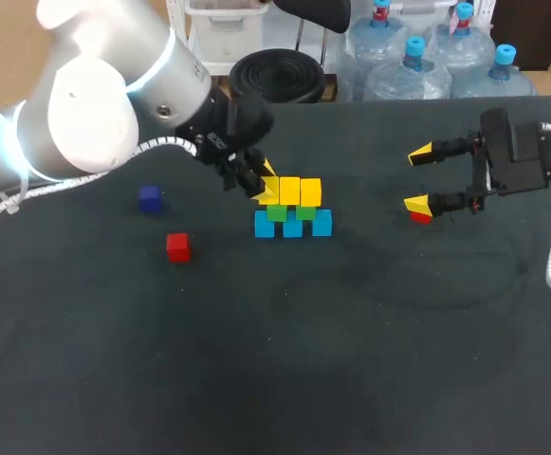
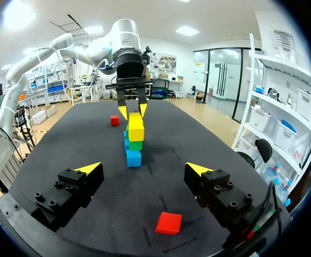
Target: Place the blue cubes, place green cubes on the blue cubes, place the yellow cubes on the green cubes, then place the red cubes on the yellow cubes, and place purple cube on the red cubes.
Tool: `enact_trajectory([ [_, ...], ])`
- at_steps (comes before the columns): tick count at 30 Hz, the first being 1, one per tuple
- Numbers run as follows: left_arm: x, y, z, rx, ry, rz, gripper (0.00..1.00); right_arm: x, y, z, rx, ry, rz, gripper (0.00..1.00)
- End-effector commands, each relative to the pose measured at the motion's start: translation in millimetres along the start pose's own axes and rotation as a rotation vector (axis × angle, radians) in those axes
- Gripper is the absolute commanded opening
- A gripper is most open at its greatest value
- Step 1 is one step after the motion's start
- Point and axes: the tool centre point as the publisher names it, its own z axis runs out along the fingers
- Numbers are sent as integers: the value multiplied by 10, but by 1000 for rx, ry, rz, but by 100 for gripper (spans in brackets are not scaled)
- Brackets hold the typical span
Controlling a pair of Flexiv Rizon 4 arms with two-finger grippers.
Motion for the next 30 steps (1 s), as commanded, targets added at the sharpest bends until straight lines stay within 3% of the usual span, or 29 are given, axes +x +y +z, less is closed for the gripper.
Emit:
enact_trajectory([
  [1,-6,29,8,8,4,-2,100,5,-2,8,1,-2,-1,100],
  [15,-13,60,-33,0,5,-2,100,5,-2,8,1,-2,-1,100],
  [25,173,170,-129,-14,24,-3,100,5,-2,8,1,-2,-1,100],
  [30,266,207,-121,0,31,52,100,5,-2,8,1,-2,-1,100],
])
